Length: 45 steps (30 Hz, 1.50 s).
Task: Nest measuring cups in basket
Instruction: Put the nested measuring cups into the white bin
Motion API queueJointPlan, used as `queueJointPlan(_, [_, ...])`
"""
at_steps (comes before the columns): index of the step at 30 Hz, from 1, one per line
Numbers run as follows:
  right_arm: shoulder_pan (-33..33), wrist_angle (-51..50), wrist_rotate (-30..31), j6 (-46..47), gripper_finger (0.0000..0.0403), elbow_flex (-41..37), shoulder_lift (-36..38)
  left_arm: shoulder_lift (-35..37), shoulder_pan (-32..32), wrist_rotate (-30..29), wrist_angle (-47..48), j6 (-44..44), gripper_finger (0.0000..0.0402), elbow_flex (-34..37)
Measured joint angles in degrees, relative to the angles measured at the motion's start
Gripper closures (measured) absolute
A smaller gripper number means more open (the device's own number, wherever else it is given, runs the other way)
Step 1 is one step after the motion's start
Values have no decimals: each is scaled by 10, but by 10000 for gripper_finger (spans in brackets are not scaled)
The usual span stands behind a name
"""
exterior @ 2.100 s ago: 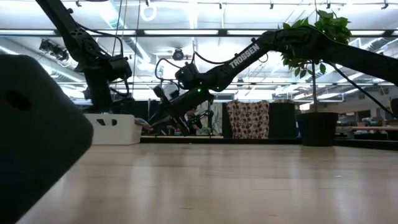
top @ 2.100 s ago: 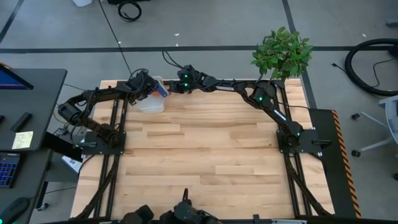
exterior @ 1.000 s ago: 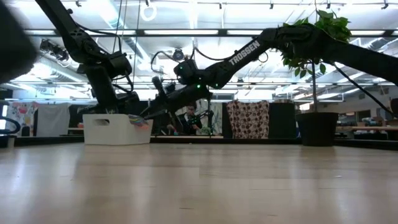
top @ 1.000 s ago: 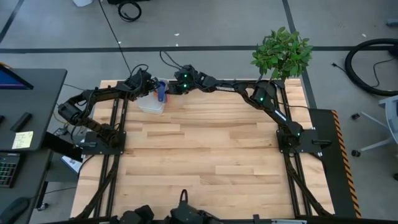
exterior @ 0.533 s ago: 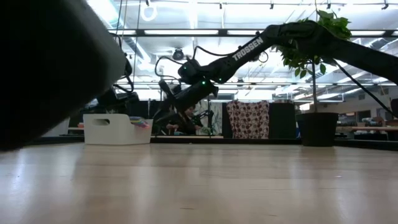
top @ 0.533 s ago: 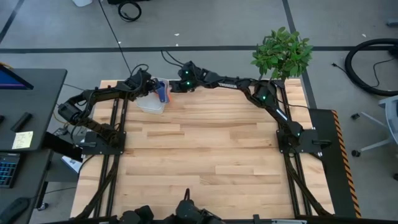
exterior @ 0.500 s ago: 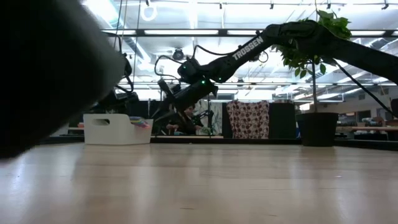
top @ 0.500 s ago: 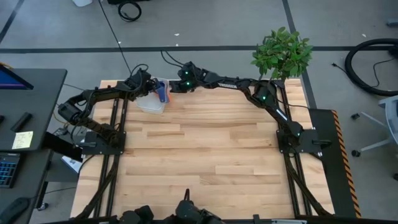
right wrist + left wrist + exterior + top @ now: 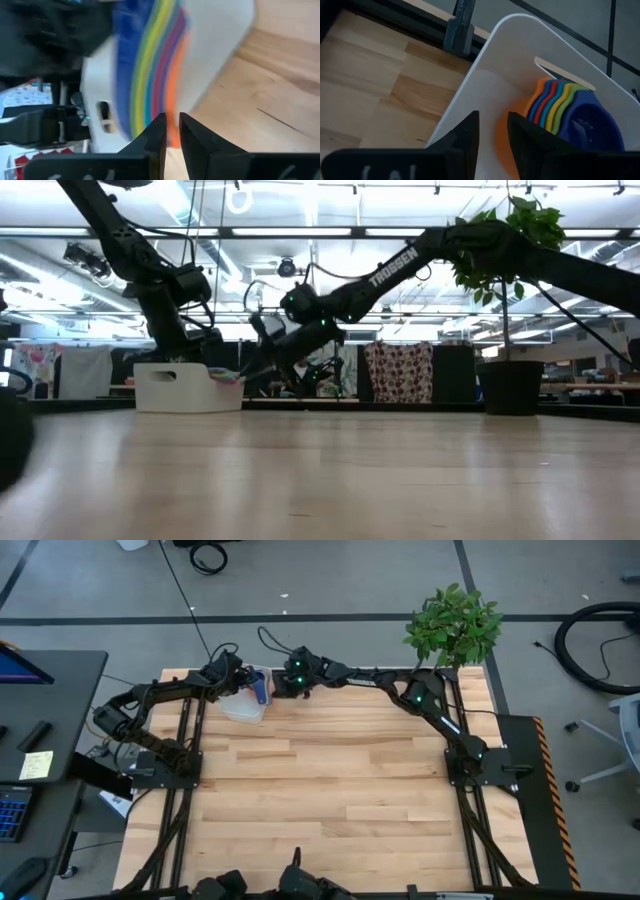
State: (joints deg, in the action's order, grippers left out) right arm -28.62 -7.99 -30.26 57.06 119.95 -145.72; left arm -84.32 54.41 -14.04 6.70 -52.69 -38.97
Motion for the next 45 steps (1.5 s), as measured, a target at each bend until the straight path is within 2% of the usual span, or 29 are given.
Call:
queueJointPlan(21, [22, 110, -29, 49, 346, 0, -7, 0, 2, 6, 5, 30, 294, 0])
queueJointPlan(27, [25, 110, -49, 4, 348, 0, -6, -1, 2, 9, 7, 62, 294, 0])
queueJointPlan(34, [-5, 112, -76, -22, 368, 0, 7, -1, 1, 38, 55, 76, 294, 0])
queueJointPlan(41, [-19, 56, -99, -53, 390, 0, 7, -1, 0, 61, 61, 82, 294, 0])
queueJointPlan(45, [-19, -16, -61, -81, 391, 0, 7, -1, 0, 62, 61, 81, 294, 0])
